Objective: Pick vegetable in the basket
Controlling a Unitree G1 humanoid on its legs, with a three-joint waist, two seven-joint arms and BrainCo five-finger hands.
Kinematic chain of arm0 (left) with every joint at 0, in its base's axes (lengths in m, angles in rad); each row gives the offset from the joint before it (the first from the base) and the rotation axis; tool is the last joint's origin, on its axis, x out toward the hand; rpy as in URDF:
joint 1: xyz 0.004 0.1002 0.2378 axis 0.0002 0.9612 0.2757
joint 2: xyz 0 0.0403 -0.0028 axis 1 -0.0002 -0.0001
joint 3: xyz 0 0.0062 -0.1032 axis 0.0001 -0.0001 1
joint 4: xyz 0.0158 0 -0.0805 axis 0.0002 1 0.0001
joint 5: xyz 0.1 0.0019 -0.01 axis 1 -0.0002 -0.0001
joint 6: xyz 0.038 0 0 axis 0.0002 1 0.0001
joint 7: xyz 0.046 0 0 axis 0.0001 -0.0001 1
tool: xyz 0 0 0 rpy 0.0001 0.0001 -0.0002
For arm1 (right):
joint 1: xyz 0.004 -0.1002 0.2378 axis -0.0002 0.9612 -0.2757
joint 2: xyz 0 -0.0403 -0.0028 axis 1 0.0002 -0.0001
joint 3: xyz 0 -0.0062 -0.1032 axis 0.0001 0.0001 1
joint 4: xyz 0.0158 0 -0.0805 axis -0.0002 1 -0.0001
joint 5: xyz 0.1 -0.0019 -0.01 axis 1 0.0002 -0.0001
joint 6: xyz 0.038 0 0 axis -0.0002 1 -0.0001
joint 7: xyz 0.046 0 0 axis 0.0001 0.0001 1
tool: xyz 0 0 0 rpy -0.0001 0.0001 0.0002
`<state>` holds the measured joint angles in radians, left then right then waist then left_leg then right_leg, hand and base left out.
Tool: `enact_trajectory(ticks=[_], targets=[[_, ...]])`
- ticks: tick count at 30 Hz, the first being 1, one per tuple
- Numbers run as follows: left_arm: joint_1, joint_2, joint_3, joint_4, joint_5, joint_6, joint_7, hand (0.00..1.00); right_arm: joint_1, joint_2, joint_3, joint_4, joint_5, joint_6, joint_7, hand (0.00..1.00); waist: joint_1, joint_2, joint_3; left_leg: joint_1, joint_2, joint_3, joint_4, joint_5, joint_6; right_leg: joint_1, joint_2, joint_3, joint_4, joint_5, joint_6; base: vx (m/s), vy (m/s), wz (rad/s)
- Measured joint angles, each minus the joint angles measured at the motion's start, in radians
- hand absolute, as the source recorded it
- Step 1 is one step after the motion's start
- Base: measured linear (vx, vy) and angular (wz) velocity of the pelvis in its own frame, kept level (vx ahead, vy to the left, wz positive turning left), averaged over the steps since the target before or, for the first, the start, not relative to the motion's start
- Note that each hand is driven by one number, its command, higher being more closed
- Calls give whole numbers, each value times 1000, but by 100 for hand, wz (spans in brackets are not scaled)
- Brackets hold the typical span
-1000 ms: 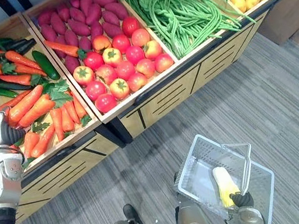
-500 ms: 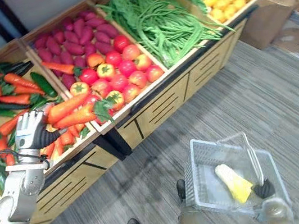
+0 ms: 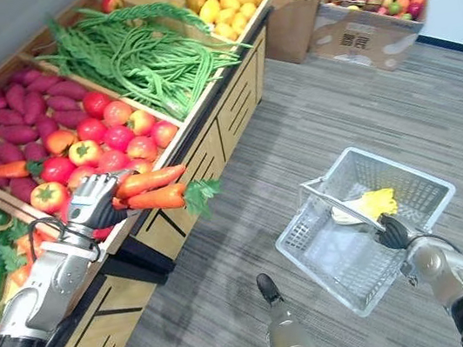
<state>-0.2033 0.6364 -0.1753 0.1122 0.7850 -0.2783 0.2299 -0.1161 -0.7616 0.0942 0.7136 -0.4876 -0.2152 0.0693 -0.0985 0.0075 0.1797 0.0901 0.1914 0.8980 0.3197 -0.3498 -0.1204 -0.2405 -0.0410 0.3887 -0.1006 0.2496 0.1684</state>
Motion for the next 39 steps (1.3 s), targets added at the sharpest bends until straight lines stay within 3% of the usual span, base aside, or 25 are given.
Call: enact_trajectory(ticks=[6, 14, 26, 34, 39], targets=[[-86, -7, -144, 23, -35, -5, -9, 100, -4, -10, 66, -155, 35, -5, 7, 100, -5, 0, 0, 30, 56, 93, 73, -44, -21, -2, 50, 61, 0, 15, -5, 32, -6, -43], [-173, -60, -309, 8, -71, -43, -20, 100, -23, -58, 118, -374, 34, -51, 6, 100, -1, 7, -8, 74, 136, 209, 140, -63, -53, -2, 120, 102, 2, 23, -25, 75, -20, -26], [-188, -82, -433, -22, -75, -85, -27, 100, -60, -159, 192, -605, 78, -59, 1, 100, -7, 24, -93, 125, 135, 302, 136, -58, -70, -11, 162, 166, 23, 22, -25, 51, 0, -21], [-187, -85, -490, -19, -74, -106, -45, 100, -91, -211, 283, -723, 116, -117, 1, 100, -8, 33, -134, 142, 147, 331, 137, -50, -88, -16, 186, 174, 27, 19, -30, 49, -30, -11], [-186, -87, -496, 34, -73, -109, -60, 100, -117, -215, 324, -765, 118, -127, 4, 100, -9, 33, -152, 147, 149, 338, 137, -49, -89, -15, 192, 176, 29, 20, -31, 35, -17, -3]])
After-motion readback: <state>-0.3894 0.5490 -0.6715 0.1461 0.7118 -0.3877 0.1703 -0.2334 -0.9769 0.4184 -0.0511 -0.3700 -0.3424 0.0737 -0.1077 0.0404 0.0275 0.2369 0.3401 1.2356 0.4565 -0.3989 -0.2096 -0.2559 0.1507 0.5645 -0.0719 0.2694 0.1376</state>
